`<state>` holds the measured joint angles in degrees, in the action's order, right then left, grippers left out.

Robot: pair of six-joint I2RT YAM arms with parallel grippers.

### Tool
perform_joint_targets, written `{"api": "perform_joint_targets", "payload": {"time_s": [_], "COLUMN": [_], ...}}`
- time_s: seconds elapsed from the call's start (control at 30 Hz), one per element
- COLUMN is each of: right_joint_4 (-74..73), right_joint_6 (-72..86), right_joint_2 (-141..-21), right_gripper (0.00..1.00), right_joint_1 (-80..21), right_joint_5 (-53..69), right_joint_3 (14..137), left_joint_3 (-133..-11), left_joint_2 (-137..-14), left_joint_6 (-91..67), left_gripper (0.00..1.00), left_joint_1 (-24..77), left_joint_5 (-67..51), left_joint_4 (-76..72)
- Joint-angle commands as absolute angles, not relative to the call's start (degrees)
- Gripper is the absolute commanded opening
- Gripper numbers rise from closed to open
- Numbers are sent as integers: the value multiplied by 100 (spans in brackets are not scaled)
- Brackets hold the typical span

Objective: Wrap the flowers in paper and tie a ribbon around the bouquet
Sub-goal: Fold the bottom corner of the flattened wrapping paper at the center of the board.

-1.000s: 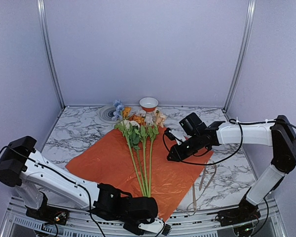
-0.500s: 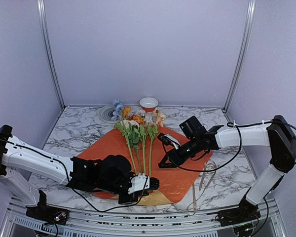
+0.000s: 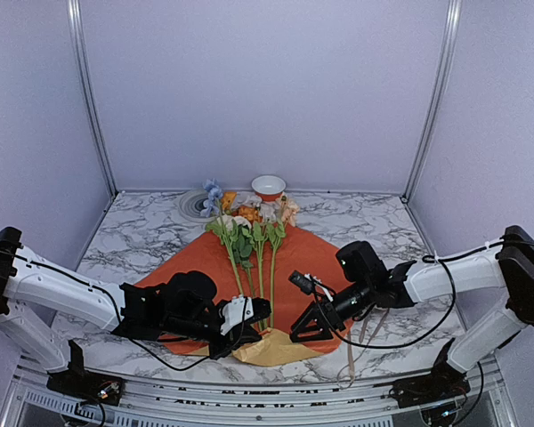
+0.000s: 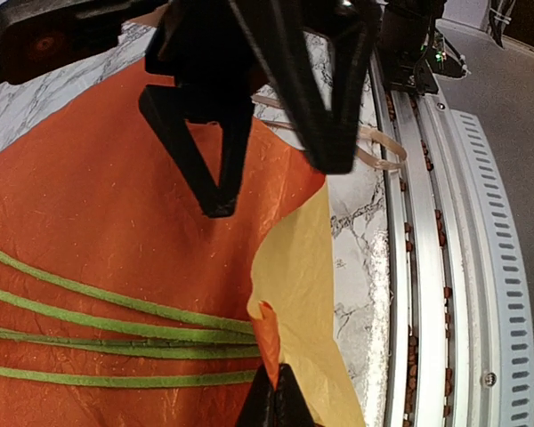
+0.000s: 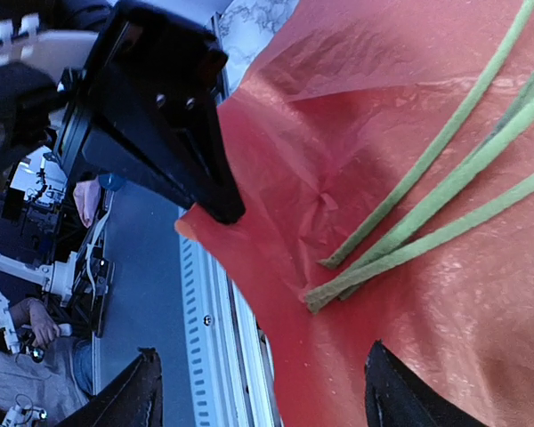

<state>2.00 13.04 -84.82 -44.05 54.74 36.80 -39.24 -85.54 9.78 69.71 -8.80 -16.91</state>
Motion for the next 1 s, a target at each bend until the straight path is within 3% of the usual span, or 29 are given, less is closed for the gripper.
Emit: {"api": "perform_joint_targets", "payload": {"time_s": [0.0, 0.23, 0.37, 0.53, 0.57, 0.63, 0.7, 0.77, 0.97], "right_joint_4": [845, 1120, 1686, 1917, 1855, 1696, 1496, 1391, 1053], "right_joint_6": [1416, 1524, 1823, 1826, 1780, 1711, 1637, 1594, 1538], "right_joint_2": [-8386, -8490, -8650, -8598, -8567, -8605, -8681, -8737, -8776], "right_gripper": [74, 65, 33, 3, 0, 0, 0, 0, 0], "right_joint_1": [-4975, -5042, -5038, -5042, -5044, -5037, -5034, -5027, -4938], "right_joint_5": [5247, 4759, 4769, 4859, 4818, 4782, 4736, 4715, 4553], "right_joint_3": [3557, 3250, 3055, 3001, 3009, 3061, 3150, 3242, 3510], "left_joint_3": [-3809, -3770, -3754, -3666, -3639, -3567, -3430, -3270, -2677], "left_joint_2": [-8388, -8365, -8367, -8305, -8273, -8147, -7909, -7593, -6881], "left_joint_6": [677, 594, 579, 442, 405, 287, 210, 97, -742], "left_gripper": [0, 0, 0, 0, 3, 39, 57, 64, 68], "left_joint_1": [6883, 6858, 6847, 6838, 6838, 6838, 6838, 6843, 6916], "left_joint_5": [-993, -934, -878, -753, -687, -525, -532, -583, -225], "left_joint_4": [-2187, -2276, -2292, -2310, -2311, -2312, -2312, -2312, -2224]}}
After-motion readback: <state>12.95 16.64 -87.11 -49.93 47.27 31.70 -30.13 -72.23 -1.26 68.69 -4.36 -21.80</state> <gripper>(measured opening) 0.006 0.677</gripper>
